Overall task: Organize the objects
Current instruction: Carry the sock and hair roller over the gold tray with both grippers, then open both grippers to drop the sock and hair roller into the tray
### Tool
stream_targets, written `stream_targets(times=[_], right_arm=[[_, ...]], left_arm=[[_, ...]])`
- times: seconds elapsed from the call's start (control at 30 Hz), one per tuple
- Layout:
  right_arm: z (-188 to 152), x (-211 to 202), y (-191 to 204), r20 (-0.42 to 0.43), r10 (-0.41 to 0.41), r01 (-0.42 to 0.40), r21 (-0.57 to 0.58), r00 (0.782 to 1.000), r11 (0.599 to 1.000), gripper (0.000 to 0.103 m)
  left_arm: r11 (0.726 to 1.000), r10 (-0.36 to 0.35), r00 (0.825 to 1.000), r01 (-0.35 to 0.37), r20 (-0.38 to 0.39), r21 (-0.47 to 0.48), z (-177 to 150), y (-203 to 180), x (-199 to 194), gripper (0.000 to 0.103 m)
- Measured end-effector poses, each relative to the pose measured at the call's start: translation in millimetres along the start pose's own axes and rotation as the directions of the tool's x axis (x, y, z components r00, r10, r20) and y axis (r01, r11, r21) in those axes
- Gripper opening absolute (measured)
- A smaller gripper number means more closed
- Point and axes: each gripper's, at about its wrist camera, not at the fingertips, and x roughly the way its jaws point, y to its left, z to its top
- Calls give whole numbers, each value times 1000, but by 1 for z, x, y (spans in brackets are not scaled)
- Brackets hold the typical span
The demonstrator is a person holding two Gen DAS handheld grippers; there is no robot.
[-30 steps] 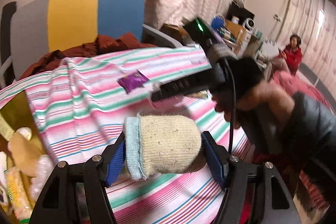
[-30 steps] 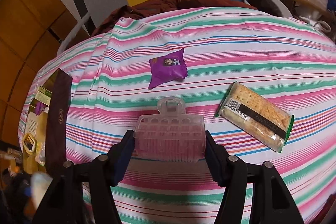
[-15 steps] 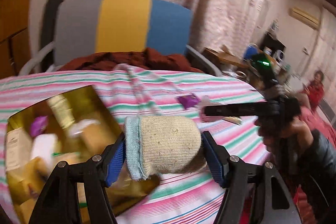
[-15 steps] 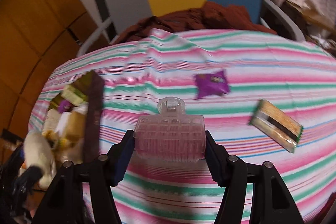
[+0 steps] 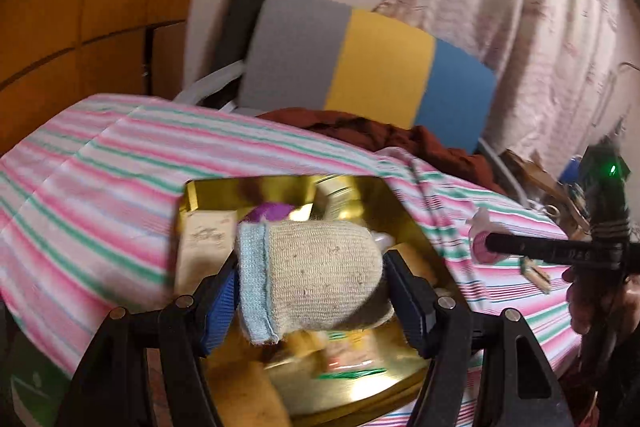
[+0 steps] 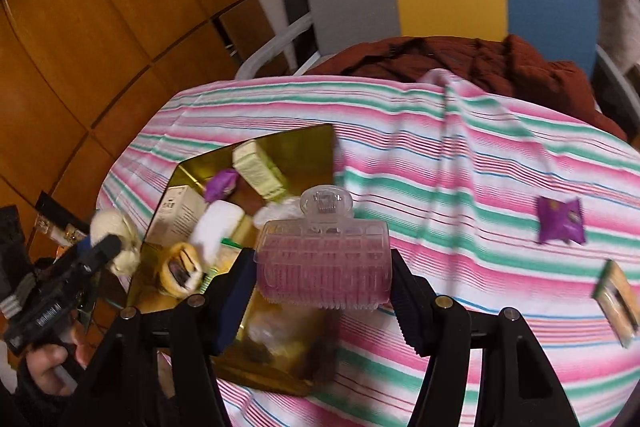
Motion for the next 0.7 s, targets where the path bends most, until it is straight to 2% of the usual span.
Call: stream_targets(times=[0.17, 0.27, 0.3, 0.33, 0.4, 0.57, 0.7], right_arm=[[26, 26, 25, -19, 13, -14, -24, 1000, 1000, 64], [46, 38, 34, 1, 38, -38, 5, 999, 999, 66], [51, 41, 36, 4, 41, -42, 15, 999, 999, 69], [57, 45, 37, 10, 36, -36, 27, 999, 999, 77], [63, 49, 37, 15, 29, -29, 41, 999, 999, 80], [52, 47, 38, 2, 29, -29, 35, 1000, 999, 81], [26, 44, 35, -21, -22, 22, 4, 1000, 1000, 86]], left_arm=[[999, 24, 999, -25, -21, -37, -5, 14, 10, 70], [999, 31, 999, -33, -32, -38, -6, 15, 14, 73], [999, 27, 999, -28, -37, -38, -7, 14, 16, 75], [999, 16, 999, -17, -39, -39, -8, 13, 17, 79], [1000, 2, 999, -3, -34, -31, -10, 9, 16, 84], [1000, 12, 999, -13, -47, -16, -13, 4, 19, 84], [1000, 31, 999, -31, -35, -6, -12, 0, 13, 84]])
